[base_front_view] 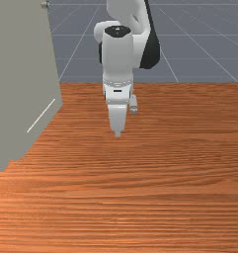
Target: Open the cabinet door
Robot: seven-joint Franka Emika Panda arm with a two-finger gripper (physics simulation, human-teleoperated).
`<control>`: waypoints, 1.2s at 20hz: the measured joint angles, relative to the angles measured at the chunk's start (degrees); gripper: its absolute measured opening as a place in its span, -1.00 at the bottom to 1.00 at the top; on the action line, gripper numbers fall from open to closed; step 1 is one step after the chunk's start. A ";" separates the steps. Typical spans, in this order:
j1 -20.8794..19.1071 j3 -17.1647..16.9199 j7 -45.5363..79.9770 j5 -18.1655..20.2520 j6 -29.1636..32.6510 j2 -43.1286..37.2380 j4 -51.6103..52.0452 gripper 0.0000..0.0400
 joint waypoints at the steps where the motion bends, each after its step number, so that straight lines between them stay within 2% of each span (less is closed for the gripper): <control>1: 0.21 -0.59 0.45 -0.97 -0.70 -0.05 -0.29 0.25; 2: 0.24 -1.22 1.78 -1.34 -1.46 -0.10 -0.73 0.54; 4: 0.08 -1.89 3.03 -1.64 -2.23 -0.15 -1.14 0.83; 5: 2.07 -3.02 18.84 -2.46 -6.37 -6.20 -8.28 0.13; 6: 4.23 -3.28 33.31 -1.81 -10.98 -10.70 -11.32 -0.31; 7: 5.86 -3.51 46.42 -0.39 -14.97 -12.97 -12.16 -0.58; 9: 7.19 -4.68 68.43 4.02 -21.13 -13.78 -11.54 -0.84; 12: 6.30 -6.08 79.17 8.24 -24.19 -13.17 -10.86 -0.96; 15: 5.92 -6.44 81.75 8.82 -25.39 -16.41 -11.74 -0.99; 20: 5.63 -6.19 84.27 6.73 -23.30 -33.99 -25.11 -1.00; 24: 1.11 -8.27 84.68 2.08 -22.41 -48.98 -32.30 -1.00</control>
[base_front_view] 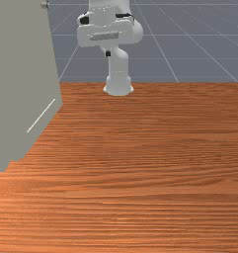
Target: Open the cabinet door
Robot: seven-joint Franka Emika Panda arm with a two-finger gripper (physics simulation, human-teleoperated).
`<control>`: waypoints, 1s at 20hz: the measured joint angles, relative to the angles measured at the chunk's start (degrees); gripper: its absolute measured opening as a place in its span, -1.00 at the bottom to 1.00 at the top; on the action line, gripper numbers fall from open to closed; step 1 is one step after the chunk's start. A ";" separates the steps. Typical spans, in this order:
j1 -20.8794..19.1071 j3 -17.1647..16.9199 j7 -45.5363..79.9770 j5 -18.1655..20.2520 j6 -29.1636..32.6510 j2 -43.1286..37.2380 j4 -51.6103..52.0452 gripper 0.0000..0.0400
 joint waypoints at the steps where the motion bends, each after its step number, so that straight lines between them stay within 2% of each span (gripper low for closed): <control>1: -1.29 -0.63 -0.11 -1.10 -0.26 -3.04 -0.81 -1.00; 2: -2.56 -1.33 -0.29 -1.99 -0.57 -5.86 -1.49 -1.00; 4: -5.59 -2.70 -0.31 -4.29 -1.81 -10.84 -2.39 0.14; 5: -7.10 -3.17 -0.13 -5.55 -2.13 -12.67 -2.59 0.48; 6: -8.67 -3.47 0.15 -7.07 -2.23 -14.31 -2.74 0.68; 7: -10.06 -3.71 0.36 -8.48 -2.20 -15.61 -2.81 0.81; 9: -12.33 -4.20 0.59 -10.87 -1.99 -17.07 -2.89 0.93; 12: -14.25 -5.14 0.36 -12.93 -1.54 -17.70 -2.85 0.98; 19: -18.64 -10.51 0.46 -13.95 0.93 -17.55 3.36 1.00; 20: -18.91 -10.76 0.41 -14.13 1.09 -17.55 3.58 0.94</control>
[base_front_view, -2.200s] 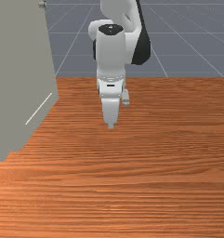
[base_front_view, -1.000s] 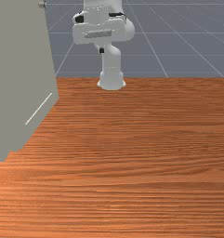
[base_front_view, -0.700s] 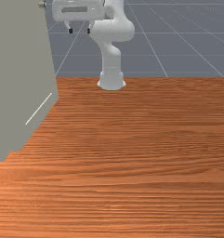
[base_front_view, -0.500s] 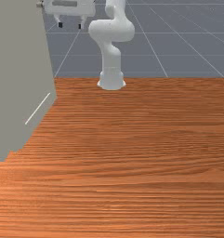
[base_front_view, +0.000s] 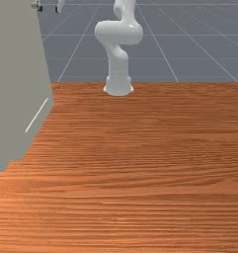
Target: Open the cabinet door
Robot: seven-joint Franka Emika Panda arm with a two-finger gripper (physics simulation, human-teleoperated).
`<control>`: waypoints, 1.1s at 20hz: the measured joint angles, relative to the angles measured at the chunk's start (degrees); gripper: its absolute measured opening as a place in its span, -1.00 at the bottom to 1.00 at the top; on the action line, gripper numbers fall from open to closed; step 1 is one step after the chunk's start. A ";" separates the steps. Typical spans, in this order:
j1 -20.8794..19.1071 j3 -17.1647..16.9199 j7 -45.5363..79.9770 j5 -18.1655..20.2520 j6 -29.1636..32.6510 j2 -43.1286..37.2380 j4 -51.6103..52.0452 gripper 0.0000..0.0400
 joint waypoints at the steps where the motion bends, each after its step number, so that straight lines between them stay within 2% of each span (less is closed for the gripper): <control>1: -0.11 -0.32 -0.06 0.06 0.10 0.07 0.15 0.81; 3: -0.46 -0.71 0.62 0.38 0.57 0.19 0.30 0.61; 8: -1.64 0.42 6.72 2.13 6.47 0.54 -1.12 0.85; 14: -2.88 1.81 9.31 1.67 9.22 0.97 -1.80 0.92; 15: -4.05 3.10 10.49 0.03 10.01 1.28 -1.90 0.85; 16: -5.12 5.14 11.87 -1.70 10.27 0.91 -1.94 0.96; 18: -6.57 9.68 14.84 -3.92 10.03 -0.98 -3.14 0.99; 20: -5.73 15.36 17.59 -5.32 10.85 -3.77 -2.04 1.00; 22: -4.96 19.58 20.03 -5.85 11.07 -5.61 -2.48 1.00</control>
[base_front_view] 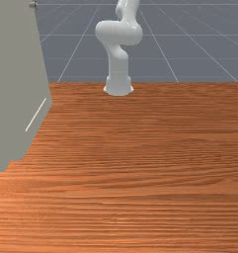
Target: Open the cabinet door
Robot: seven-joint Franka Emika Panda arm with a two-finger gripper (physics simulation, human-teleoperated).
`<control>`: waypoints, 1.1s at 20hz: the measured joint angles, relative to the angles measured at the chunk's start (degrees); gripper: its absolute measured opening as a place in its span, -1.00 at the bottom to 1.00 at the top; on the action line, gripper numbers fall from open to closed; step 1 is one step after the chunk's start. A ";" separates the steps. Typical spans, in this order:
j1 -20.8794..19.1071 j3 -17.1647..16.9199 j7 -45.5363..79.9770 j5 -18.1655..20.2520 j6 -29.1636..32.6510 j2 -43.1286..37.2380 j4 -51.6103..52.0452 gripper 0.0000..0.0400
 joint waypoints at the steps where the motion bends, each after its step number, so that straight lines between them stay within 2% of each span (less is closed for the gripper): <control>1: 0.31 1.54 0.94 -0.12 0.06 -0.53 -0.40 1.00; 6: 1.36 7.28 5.23 -0.19 0.44 -1.95 -2.79 1.00; 9: 1.46 7.66 5.67 -0.17 0.92 -2.04 -3.13 1.00; 11: -1.01 5.83 5.89 -1.58 1.86 -1.65 -2.97 1.00; 12: -5.23 6.37 8.62 -5.33 4.98 -1.78 -3.54 1.00; 14: -21.89 12.47 22.48 -19.71 15.64 -3.75 -5.85 1.00; 15: -29.90 16.26 29.15 -26.55 18.40 -5.35 -6.91 1.00; 16: -34.71 18.91 32.91 -30.90 19.49 -6.40 -8.03 1.00; 18: -39.18 22.36 37.17 -35.46 20.45 -7.79 -10.60 1.00; 22: -40.97 27.07 42.68 -38.11 20.98 -10.05 -15.73 1.00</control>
